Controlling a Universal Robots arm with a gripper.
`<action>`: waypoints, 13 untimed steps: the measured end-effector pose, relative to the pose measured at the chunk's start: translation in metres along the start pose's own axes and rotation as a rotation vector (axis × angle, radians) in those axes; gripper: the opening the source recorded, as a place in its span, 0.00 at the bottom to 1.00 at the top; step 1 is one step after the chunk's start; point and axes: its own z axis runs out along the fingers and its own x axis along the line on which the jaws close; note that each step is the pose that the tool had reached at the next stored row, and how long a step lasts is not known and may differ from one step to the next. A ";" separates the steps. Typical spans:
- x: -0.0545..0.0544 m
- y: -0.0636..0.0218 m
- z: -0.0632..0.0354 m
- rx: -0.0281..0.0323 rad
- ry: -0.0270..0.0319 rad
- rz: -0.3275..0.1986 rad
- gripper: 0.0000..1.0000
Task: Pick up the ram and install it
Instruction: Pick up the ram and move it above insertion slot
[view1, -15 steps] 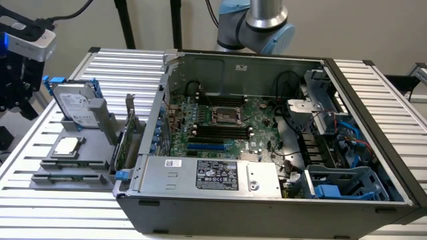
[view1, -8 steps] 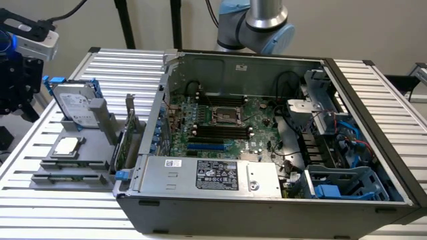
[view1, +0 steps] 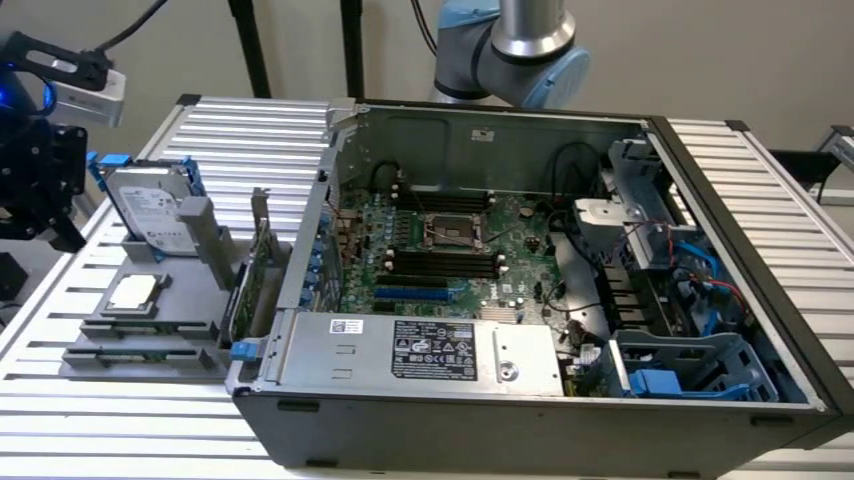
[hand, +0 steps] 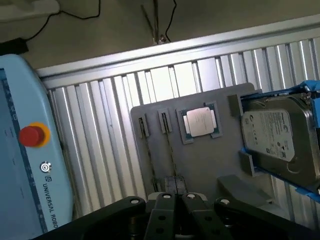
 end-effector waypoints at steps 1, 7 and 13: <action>0.000 -0.0004 0.0016 -0.0002 0.0004 -0.015 0.11; -0.001 -0.0067 0.0083 -0.0036 0.0026 -0.080 0.11; -0.002 -0.0121 0.0136 -0.0136 0.0078 -0.131 0.11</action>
